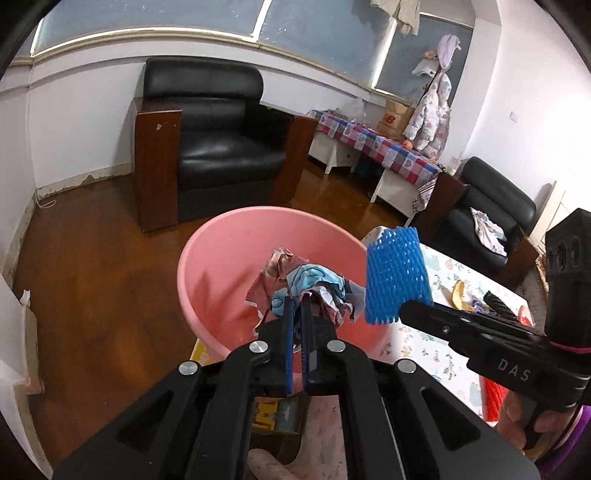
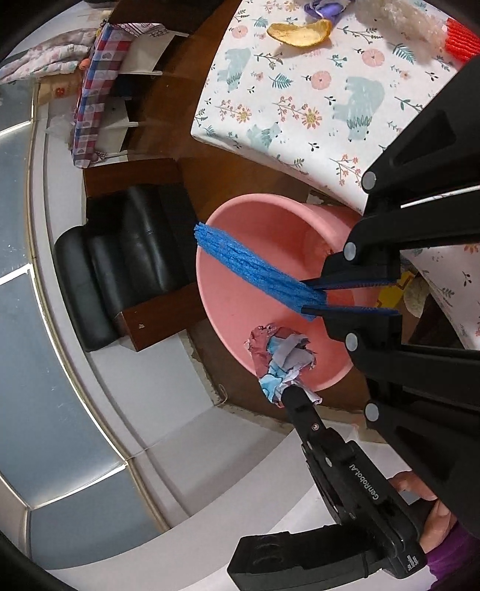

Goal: Collect trash
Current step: 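Carry the cloth and blue net over the pink bucket and open both tools, then move both tools back over the table toward the red foam net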

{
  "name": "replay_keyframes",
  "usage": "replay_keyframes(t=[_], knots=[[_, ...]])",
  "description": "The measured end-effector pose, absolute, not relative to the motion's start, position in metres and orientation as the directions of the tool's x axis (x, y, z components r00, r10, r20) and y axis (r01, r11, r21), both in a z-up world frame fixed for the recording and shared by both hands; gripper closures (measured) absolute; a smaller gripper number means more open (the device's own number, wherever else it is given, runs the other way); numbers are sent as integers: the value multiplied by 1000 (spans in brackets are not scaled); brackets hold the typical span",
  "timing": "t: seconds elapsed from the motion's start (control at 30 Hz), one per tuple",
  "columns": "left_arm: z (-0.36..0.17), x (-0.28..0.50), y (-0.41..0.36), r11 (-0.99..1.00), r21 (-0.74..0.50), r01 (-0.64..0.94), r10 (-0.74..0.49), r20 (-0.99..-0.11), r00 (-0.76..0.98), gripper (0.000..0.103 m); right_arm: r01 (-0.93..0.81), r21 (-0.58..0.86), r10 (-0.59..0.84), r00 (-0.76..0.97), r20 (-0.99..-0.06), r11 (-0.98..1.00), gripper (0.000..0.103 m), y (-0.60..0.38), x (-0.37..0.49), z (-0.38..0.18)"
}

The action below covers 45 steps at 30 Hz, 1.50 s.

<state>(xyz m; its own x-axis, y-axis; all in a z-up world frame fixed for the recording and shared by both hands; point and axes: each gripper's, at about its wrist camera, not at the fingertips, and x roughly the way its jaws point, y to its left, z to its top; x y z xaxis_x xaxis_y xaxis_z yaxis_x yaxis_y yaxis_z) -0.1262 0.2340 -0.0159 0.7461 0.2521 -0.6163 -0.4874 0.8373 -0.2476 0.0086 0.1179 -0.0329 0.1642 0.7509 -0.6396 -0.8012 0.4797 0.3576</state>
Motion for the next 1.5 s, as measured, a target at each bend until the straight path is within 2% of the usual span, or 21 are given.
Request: replay_keyframes(t=[0.07,0.13,0.2,0.23,0.27,0.37,0.87,1.2,1.5], knots=[[-19,-125,239,831,-257,-493,247,-623,742,100,-801,362,746,152,-648,477,93,121,9,-35],[-21,-123,240,828,-265,-494,242,-626,741,99,-800,362,742,148,-654,478,80,124,10,-38],[-22,-123,243,826,-277,-491,233,-626,745,89,-796,366,745,153,-649,482,67,123,11,-40],[-23,-123,244,826,-282,-489,229,-625,746,78,-795,367,747,154,-647,483,63,122,12,-40],[-23,-123,245,825,-285,-488,227,-625,747,71,-794,370,747,153,-647,482,63,121,13,-41],[-23,-121,245,823,-291,-488,222,-627,747,69,-790,377,749,150,-646,483,63,118,14,-42],[-22,-112,220,848,-278,-451,193,-630,752,69,-777,351,741,211,-637,523,62,68,9,-37],[-28,-93,164,888,-289,-358,102,-636,765,69,-763,284,699,288,-655,580,62,4,-4,-34],[-38,-82,117,910,-309,-278,13,-649,761,69,-710,305,683,330,-652,634,61,-55,-3,-34]])
